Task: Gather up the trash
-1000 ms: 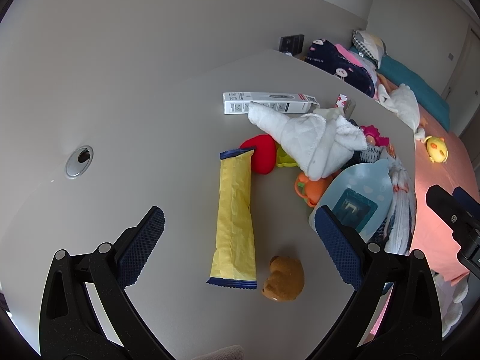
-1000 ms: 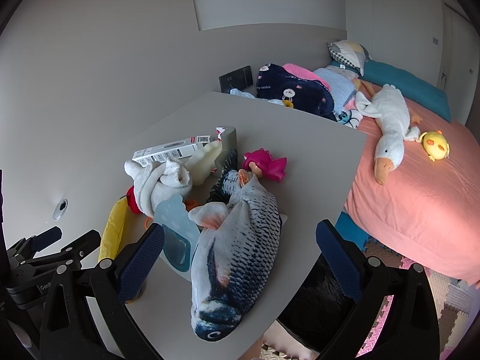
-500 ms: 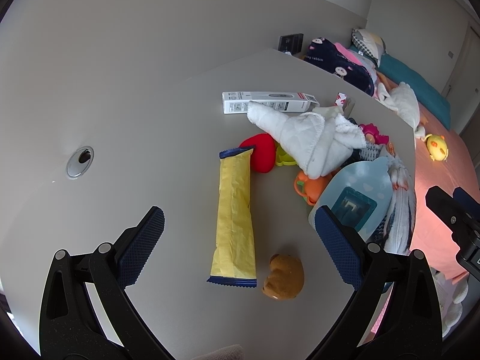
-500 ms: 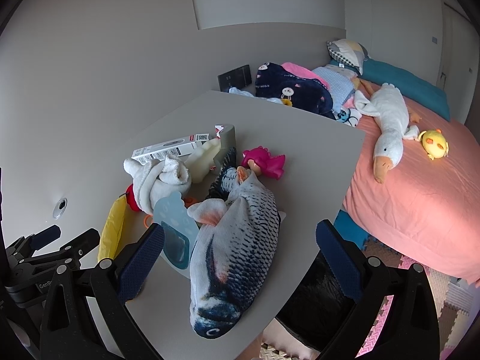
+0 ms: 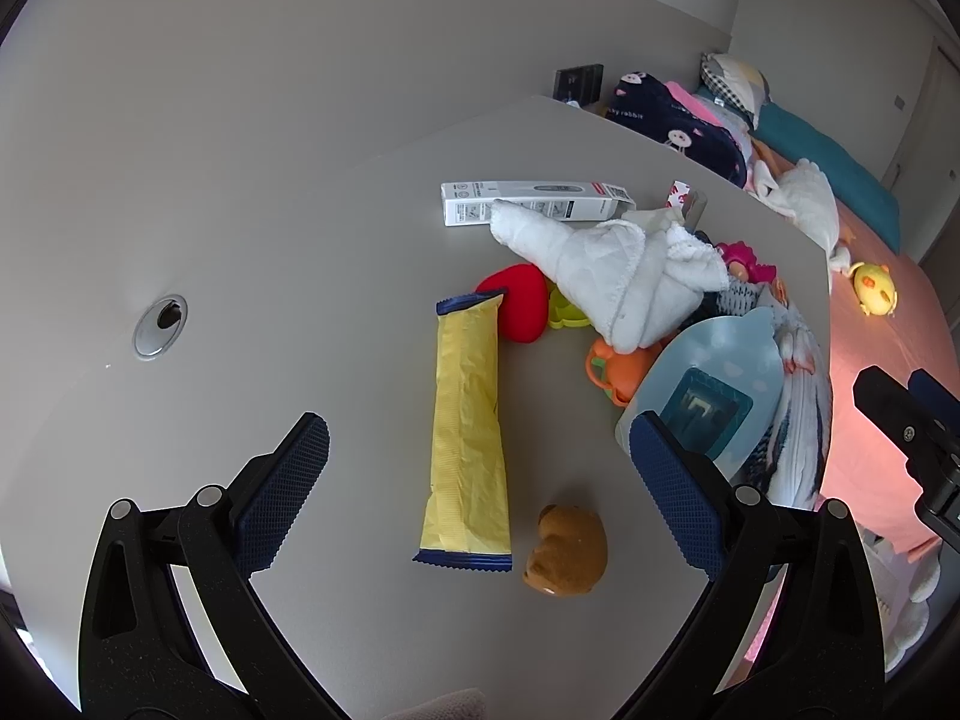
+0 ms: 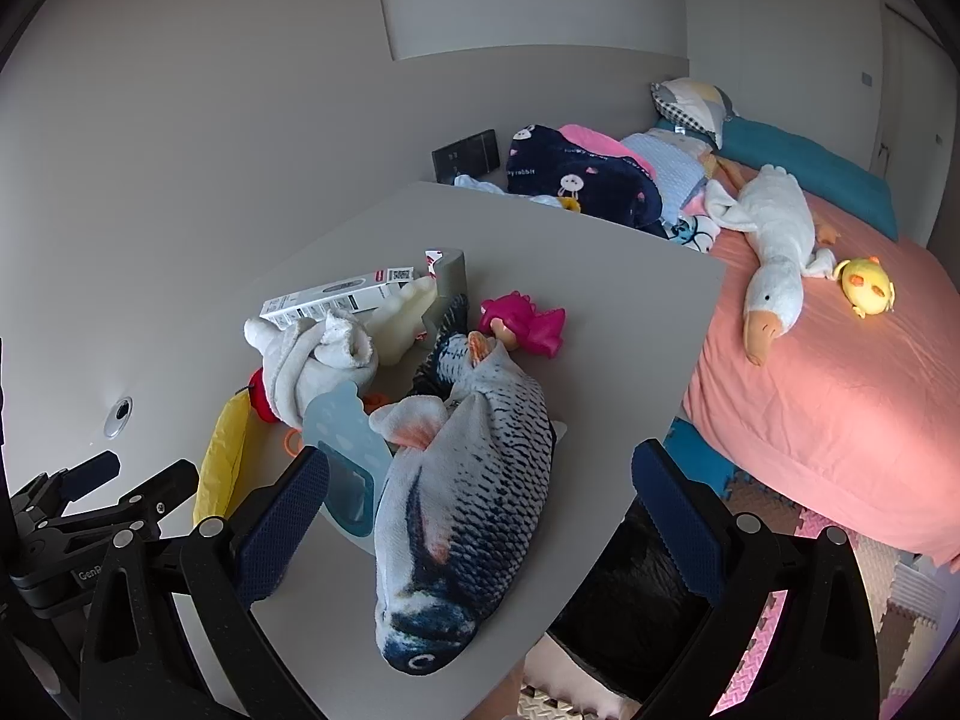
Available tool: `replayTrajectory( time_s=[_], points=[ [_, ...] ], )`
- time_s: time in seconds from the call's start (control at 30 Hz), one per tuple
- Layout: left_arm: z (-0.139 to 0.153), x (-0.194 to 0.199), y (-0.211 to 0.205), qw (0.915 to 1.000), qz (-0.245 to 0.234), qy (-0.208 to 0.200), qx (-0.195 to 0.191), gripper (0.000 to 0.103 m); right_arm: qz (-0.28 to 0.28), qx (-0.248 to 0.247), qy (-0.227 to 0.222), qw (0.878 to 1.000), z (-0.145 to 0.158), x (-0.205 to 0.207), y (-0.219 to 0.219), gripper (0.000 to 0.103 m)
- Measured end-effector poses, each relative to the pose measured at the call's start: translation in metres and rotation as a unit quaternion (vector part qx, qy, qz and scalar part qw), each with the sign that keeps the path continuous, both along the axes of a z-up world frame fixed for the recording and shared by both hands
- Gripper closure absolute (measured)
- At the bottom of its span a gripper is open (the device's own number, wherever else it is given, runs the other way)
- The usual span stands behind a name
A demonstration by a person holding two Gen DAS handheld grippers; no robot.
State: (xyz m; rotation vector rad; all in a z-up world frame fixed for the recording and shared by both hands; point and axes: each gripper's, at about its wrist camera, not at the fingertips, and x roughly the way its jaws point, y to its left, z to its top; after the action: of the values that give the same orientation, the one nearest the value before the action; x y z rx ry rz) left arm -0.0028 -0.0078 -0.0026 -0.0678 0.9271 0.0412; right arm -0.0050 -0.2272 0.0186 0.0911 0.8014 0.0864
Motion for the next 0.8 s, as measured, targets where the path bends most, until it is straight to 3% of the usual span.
replayTrajectory(
  time_s=[0.8],
  points=[
    [-0.0013, 0.0028, 0.0010, 1.0000, 0.001, 0.003, 0.002, 0.006, -0.004, 0.000, 0.001, 1.000, -0.0002, -0.0012, -0.0052, 0.003]
  ],
)
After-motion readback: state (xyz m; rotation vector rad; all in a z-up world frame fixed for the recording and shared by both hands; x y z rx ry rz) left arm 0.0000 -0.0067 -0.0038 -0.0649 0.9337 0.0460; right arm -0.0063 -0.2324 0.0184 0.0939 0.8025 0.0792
